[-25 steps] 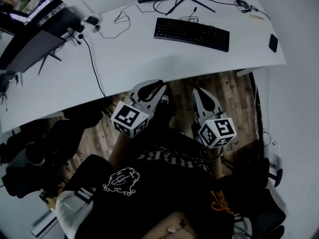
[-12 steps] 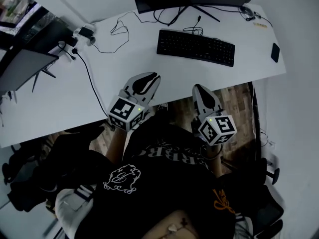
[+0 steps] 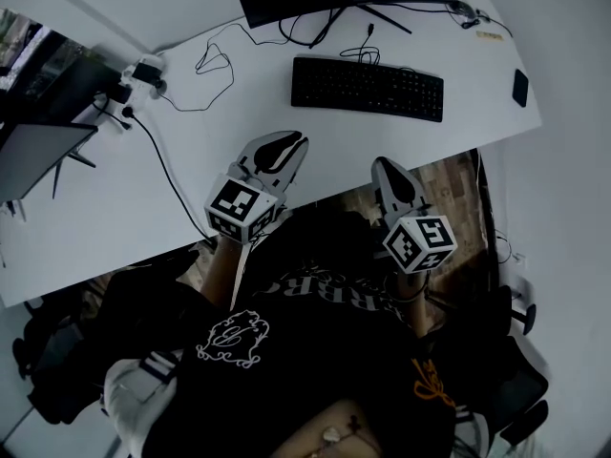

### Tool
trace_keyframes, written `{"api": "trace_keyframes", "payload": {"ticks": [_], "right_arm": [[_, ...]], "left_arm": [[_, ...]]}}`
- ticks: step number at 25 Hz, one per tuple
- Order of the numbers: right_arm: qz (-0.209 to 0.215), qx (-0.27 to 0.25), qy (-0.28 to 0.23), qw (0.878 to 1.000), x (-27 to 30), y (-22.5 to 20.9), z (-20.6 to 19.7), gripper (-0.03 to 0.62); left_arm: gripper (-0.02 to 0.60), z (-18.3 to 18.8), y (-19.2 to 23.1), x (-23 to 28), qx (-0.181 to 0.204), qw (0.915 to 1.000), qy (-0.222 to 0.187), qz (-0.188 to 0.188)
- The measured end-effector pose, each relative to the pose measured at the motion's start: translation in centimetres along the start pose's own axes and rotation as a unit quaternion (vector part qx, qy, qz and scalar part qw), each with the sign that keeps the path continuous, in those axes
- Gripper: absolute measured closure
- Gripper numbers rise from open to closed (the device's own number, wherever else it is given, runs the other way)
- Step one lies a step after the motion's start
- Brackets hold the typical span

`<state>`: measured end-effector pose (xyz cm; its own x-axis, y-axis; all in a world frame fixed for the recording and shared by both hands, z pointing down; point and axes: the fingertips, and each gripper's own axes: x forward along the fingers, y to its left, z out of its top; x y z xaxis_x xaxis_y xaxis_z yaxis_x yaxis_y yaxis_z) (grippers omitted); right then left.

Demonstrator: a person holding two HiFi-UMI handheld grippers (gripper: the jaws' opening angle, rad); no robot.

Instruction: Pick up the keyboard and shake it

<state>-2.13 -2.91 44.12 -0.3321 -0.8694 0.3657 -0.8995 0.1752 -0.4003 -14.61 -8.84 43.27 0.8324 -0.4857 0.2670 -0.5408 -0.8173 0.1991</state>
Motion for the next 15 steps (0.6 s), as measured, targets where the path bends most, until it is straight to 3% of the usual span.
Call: {"api": "trace_keyframes", "payload": {"ticks": [4, 9, 15], "right_arm": [[-0.004, 0.003, -0.006, 1.0, -0.1, -1.4, 0.6, 0.58], [-0.01, 0.013, -0.016, 1.0, 0.0, -4.8, 1.9, 0.58], [-0.019, 0.009, -0.008, 1.0, 0.5, -11.5, 3.8, 0.58]], "left_arm": [[0.525, 0.1, -0.9, 1.2, -0.005, 0.9999, 0.014, -0.009], [0.525, 0.6, -1.2, 3.0, -0.032, 0.9994, -0.001, -0.01], [0.525, 0.8, 1.7, 6.7, -0.049, 0.9974, 0.015, 0.049]]}}
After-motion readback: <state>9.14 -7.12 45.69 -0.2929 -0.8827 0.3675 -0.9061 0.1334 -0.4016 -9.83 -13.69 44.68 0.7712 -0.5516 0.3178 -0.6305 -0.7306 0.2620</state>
